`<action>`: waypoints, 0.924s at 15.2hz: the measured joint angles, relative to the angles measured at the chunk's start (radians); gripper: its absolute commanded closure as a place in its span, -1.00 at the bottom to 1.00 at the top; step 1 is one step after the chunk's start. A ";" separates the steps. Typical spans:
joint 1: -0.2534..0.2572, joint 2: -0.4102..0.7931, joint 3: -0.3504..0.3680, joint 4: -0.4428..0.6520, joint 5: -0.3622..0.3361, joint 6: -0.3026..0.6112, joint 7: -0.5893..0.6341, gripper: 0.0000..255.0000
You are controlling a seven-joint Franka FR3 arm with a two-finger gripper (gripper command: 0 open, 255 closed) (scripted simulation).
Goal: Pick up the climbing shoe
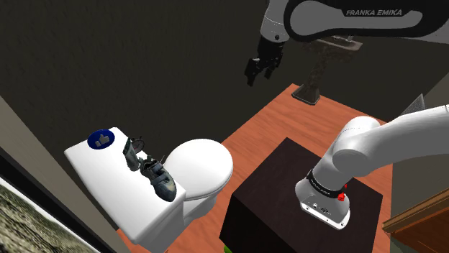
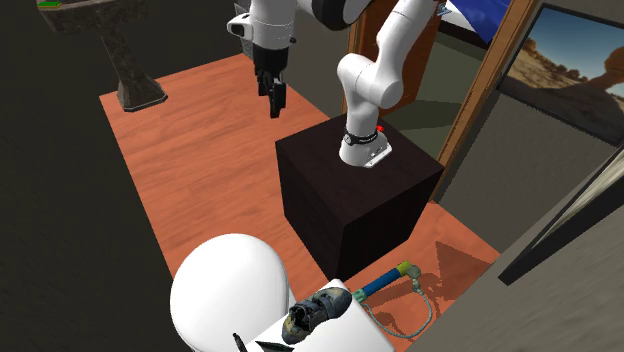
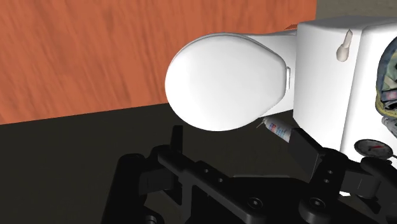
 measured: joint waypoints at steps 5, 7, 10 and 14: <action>0.023 0.109 0.078 0.000 0.039 0.099 0.102 -1.00; 0.034 0.158 0.114 0.003 0.052 0.141 0.149 -1.00; 0.041 0.246 0.161 0.039 0.059 0.190 0.211 -1.00; 0.053 0.367 0.230 0.086 0.056 0.257 0.309 -1.00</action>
